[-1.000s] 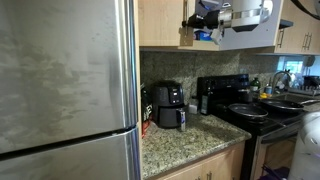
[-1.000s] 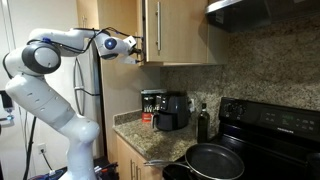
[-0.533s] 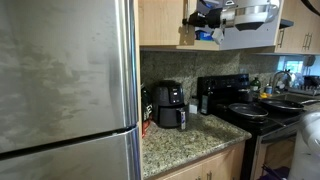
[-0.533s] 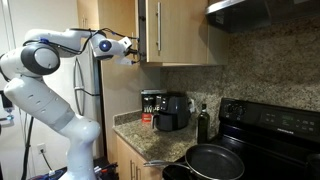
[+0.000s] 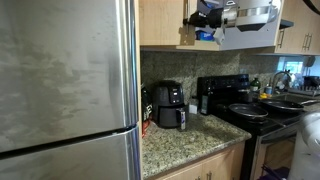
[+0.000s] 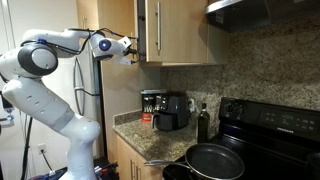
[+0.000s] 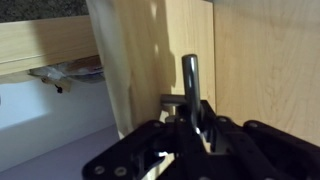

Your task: Open the top left cupboard door

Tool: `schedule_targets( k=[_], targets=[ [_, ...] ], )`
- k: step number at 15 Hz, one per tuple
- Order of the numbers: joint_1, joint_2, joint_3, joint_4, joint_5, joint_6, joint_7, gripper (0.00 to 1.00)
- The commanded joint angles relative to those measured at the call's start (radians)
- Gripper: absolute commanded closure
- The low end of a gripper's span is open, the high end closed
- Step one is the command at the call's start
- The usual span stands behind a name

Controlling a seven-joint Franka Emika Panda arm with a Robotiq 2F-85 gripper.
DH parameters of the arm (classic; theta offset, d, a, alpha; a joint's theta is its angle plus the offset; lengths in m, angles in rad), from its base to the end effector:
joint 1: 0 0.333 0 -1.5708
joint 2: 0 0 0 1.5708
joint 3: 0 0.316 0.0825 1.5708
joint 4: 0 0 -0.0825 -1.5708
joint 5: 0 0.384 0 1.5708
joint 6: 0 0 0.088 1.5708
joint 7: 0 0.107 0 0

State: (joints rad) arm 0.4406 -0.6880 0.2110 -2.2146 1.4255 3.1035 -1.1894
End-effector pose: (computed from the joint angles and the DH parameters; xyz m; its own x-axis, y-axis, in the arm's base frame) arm 0.3097 0.1801 0.7494 0.0432 -0.0945 0.9946 0.6004 -0.7932 -0.1014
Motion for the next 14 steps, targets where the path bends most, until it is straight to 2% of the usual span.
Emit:
schedule_targets(
  k=[1, 5, 7, 8, 9, 11, 12, 13, 14],
  targets=[
    [0.06, -0.017, 0.009, -0.034, 0.054, -0.057, 0.041, 0.96],
    [0.073, -0.013, -0.004, -0.017, 0.083, -0.055, 0.011, 0.96],
    [0.031, -0.008, 0.017, -0.053, 0.012, -0.08, 0.071, 0.96],
    [0.006, -0.001, -0.006, 0.001, 0.014, -0.002, -0.009, 0.96],
    [0.004, -0.001, -0.007, 0.001, 0.006, 0.0, -0.013, 0.84],
    [0.002, 0.001, -0.008, 0.002, 0.004, -0.001, -0.016, 0.84],
    [-0.038, 0.001, 0.014, -0.027, -0.048, -0.026, 0.067, 0.96],
    [-0.07, -0.013, 0.007, -0.068, -0.116, -0.134, 0.188, 0.96],
    [-0.045, 0.04, -0.054, -0.009, -0.109, -0.179, 0.146, 0.96]
  ],
)
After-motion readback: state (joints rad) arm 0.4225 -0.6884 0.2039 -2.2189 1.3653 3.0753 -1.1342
